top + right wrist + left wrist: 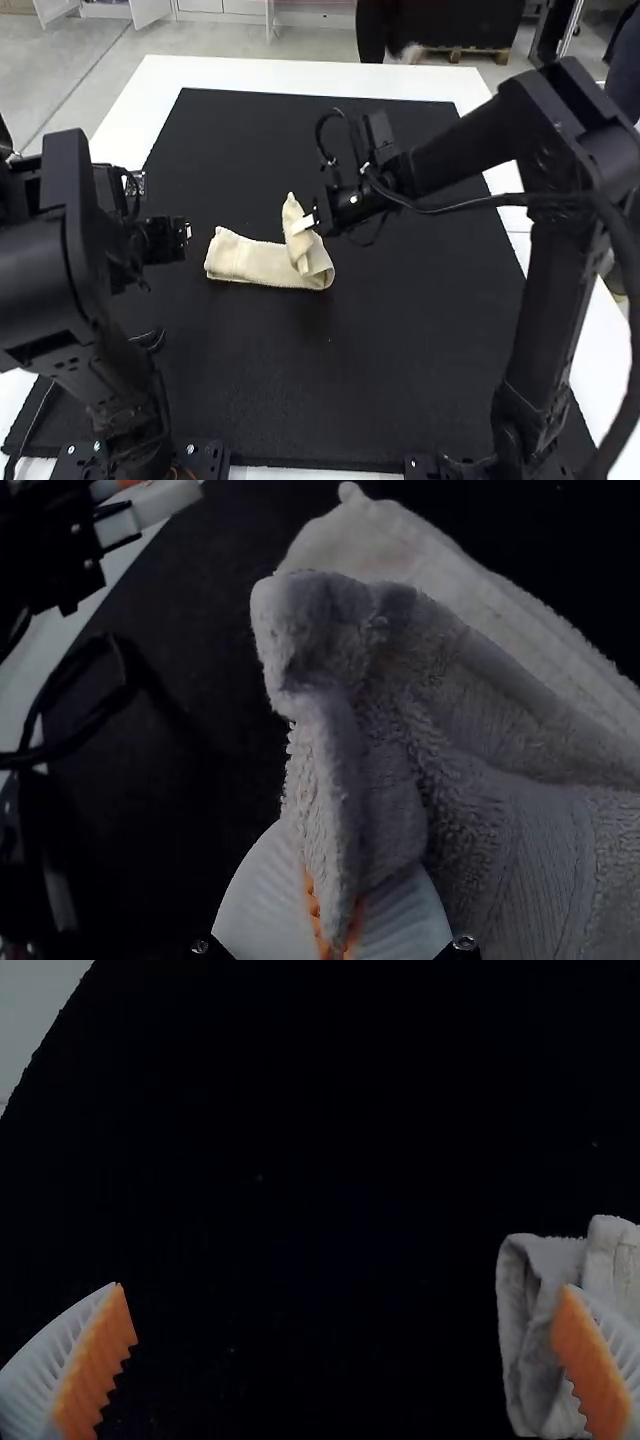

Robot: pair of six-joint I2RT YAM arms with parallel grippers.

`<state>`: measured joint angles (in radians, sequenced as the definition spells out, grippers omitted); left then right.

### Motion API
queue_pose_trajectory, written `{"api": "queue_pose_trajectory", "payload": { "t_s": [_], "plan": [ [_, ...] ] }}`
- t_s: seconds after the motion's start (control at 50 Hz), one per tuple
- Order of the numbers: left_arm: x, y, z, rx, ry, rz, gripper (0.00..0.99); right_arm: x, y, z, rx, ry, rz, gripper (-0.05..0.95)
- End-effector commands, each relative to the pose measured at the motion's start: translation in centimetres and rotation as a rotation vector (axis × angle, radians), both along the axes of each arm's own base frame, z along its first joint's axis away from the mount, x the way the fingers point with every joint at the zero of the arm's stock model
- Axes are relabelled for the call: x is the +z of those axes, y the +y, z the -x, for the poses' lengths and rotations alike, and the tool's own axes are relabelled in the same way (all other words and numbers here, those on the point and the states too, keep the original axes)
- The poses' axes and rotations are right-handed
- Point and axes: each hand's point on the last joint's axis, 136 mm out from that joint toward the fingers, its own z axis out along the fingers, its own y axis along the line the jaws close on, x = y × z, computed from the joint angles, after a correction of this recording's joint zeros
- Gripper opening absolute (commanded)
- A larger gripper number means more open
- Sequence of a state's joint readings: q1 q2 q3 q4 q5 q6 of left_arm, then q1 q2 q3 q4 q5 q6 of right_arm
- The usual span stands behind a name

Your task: Fold the towel.

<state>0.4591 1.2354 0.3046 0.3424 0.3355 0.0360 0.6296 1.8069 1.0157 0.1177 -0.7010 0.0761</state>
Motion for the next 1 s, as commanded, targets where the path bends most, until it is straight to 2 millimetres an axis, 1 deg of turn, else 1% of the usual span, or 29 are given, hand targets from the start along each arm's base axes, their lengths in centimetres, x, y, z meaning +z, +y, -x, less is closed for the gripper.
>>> {"api": "queue_pose_trajectory", "payload": {
  "t_s": [0.0, 0.34, 0.52, 0.84, 0.98],
  "plan": [
    [0.3, 0.4, 0.2, 0.022, -0.014, -0.005, 0.972, 1.2, 2.3, 0.0, 0.040, -0.028, -0.032, -0.01],
    [0.6, 0.4, 0.2, 0.021, -0.027, -0.009, 0.972, 0.8, 6.9, -0.4, 0.103, -0.039, -0.050, 0.00],
    [0.6, 0.4, 0.2, 0.021, -0.026, -0.010, 0.972, 0.4, 8.8, -0.6, 0.127, -0.045, -0.056, 0.00],
    [0.4, 0.3, 0.3, 0.019, -0.023, -0.008, 0.972, -0.4, 11.5, -0.3, 0.162, -0.044, -0.062, 0.00],
    [0.3, 0.3, 0.4, 0.019, -0.022, -0.007, 0.972, -0.9, 12.1, -0.8, 0.164, -0.043, -0.064, 0.00]
  ]
}}
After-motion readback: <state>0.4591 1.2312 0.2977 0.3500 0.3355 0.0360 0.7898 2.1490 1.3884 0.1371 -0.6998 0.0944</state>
